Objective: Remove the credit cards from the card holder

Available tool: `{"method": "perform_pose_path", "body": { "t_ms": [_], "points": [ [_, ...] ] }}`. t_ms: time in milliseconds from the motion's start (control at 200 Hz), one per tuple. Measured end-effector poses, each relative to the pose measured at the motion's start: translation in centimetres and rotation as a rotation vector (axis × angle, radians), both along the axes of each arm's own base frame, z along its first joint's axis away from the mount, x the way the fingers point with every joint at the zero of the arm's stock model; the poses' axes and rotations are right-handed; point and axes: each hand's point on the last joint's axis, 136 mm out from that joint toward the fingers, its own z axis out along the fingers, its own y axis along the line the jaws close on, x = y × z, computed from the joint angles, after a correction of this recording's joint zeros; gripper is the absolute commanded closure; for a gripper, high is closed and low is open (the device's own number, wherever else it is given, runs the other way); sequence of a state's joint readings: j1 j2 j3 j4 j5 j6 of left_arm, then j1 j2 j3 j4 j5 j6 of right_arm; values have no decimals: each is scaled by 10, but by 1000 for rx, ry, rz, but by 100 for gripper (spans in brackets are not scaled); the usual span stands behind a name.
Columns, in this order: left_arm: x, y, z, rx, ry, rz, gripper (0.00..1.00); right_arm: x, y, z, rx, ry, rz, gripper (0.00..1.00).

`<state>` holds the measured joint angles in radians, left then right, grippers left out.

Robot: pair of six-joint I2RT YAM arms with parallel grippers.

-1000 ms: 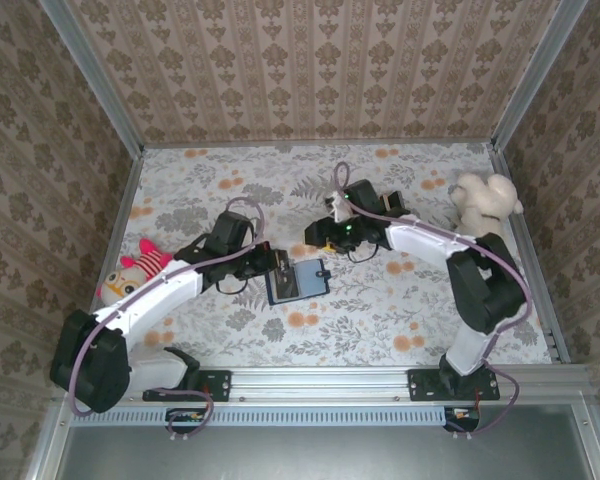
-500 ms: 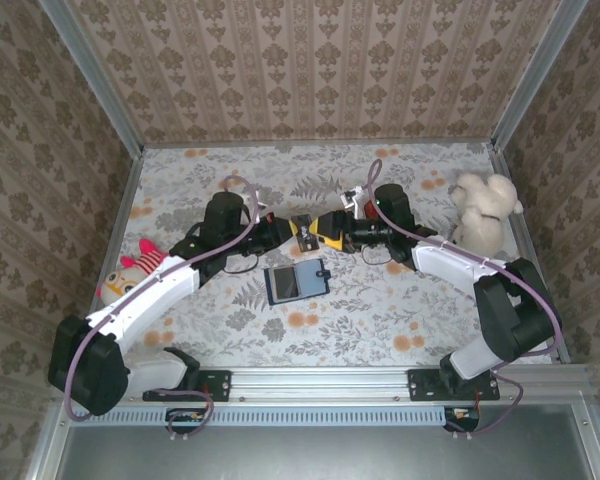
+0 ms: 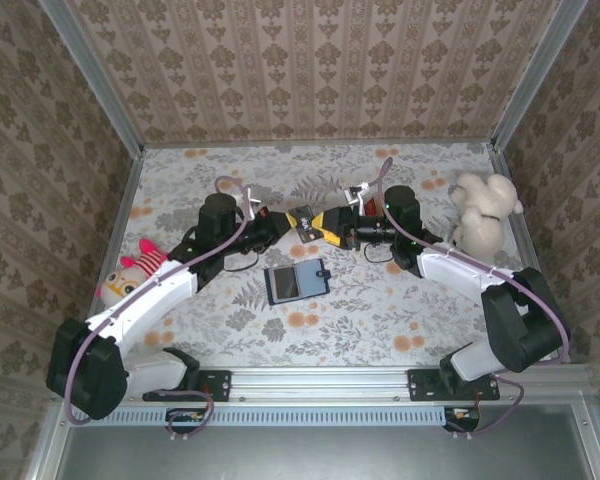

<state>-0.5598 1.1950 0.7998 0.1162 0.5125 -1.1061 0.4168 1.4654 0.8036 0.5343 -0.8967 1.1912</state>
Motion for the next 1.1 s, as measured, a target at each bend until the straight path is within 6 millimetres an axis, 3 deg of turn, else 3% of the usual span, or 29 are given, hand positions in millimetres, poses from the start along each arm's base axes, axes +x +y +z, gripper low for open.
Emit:
{"method": "perform_pose_path", "body": {
  "t_ms": [205, 320, 440, 540, 700, 880, 1100],
  "points": [
    [-1, 2, 1, -19, 17, 13, 93, 0, -1, -2, 0, 34, -9, 88],
    [-2, 3, -1, -19, 34, 14, 86, 0, -2, -7, -16, 52, -15, 94],
    [-3, 6, -9, 1, 66, 19, 66, -2, -4, -7, -48, 43, -26, 97],
    [0, 14, -18, 42, 72, 34, 42, -1, -9, -8, -101, 22, -52, 98],
    [0, 33, -35, 131, 90, 73, 20, 5, -21, -8, -221, -31, -111, 100],
    [0, 59, -51, 264, 67, 127, 0, 19, -51, -15, -453, -113, -224, 100],
    [7, 92, -71, 399, 79, 218, 0, 42, -109, -10, -755, -227, -396, 100]
  ]
}}
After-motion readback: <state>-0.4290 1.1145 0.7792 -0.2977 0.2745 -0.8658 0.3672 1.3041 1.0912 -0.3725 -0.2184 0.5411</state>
